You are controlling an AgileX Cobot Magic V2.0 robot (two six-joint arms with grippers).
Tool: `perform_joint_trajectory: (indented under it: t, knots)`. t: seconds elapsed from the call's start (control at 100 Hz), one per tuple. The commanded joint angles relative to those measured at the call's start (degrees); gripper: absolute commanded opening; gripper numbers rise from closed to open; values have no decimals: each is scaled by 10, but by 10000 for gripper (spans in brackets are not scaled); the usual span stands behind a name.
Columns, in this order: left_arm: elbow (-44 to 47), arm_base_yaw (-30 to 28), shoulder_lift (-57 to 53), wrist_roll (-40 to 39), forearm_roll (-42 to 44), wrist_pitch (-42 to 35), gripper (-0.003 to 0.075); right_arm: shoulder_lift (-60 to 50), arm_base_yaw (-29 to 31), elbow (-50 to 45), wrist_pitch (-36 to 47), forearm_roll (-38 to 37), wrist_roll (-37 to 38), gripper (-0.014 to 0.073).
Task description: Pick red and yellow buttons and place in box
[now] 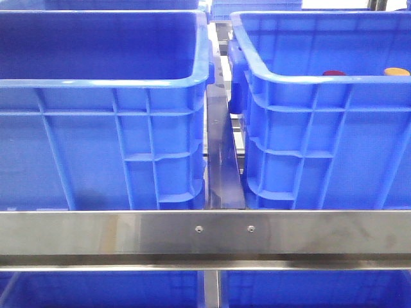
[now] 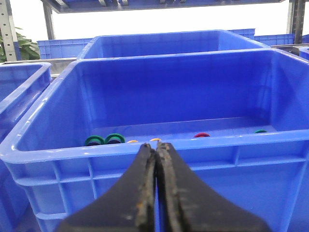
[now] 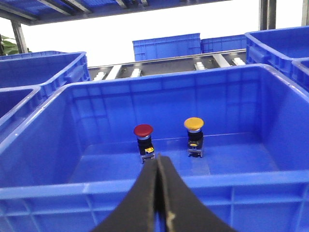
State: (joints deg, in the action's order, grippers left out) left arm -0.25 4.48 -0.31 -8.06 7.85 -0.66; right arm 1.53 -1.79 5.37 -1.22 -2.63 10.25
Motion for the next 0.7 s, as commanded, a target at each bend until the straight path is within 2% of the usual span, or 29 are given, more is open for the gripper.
perform_joint_trajectory:
  t: [0.0,0.23,0.69]
  knots:
    - [27,-1,-19,-1,-4,-46,-19,-27,0,-10,58,-6,0,-68]
    - [27,-1,-19,-1,-4,-46,-19,-35,1,-59,123,-3,0,-68]
    - [27,-1,-19,-1,-4,-46,-19,-35,1,-58,121,-3,0,-68]
